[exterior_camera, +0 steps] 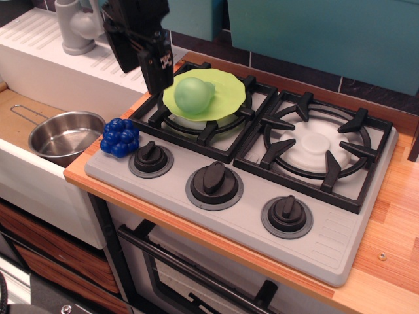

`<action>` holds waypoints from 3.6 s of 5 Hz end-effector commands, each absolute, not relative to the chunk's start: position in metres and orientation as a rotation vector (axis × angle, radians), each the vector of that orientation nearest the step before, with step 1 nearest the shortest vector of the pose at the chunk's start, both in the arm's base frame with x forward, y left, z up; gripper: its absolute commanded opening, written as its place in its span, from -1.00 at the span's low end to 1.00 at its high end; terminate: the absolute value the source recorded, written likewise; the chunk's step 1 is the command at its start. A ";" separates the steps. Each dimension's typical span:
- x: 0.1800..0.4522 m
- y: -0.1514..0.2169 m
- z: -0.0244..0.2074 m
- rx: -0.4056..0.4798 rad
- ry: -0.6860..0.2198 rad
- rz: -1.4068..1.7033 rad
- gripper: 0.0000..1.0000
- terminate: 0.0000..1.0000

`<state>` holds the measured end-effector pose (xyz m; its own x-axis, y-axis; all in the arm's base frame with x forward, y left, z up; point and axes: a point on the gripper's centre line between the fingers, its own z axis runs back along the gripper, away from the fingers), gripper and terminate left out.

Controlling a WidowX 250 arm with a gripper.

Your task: Put pear on plate and blueberry in pot or pan in sink

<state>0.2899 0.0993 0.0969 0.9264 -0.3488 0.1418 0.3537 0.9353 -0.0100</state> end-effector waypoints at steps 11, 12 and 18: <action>0.262 0.128 0.022 0.034 -0.359 -0.168 -1.00 -1.00; 0.262 0.128 0.022 0.033 -0.363 -0.175 -1.00 -1.00; 0.281 0.212 0.054 -0.014 -0.298 -0.297 -1.00 -1.00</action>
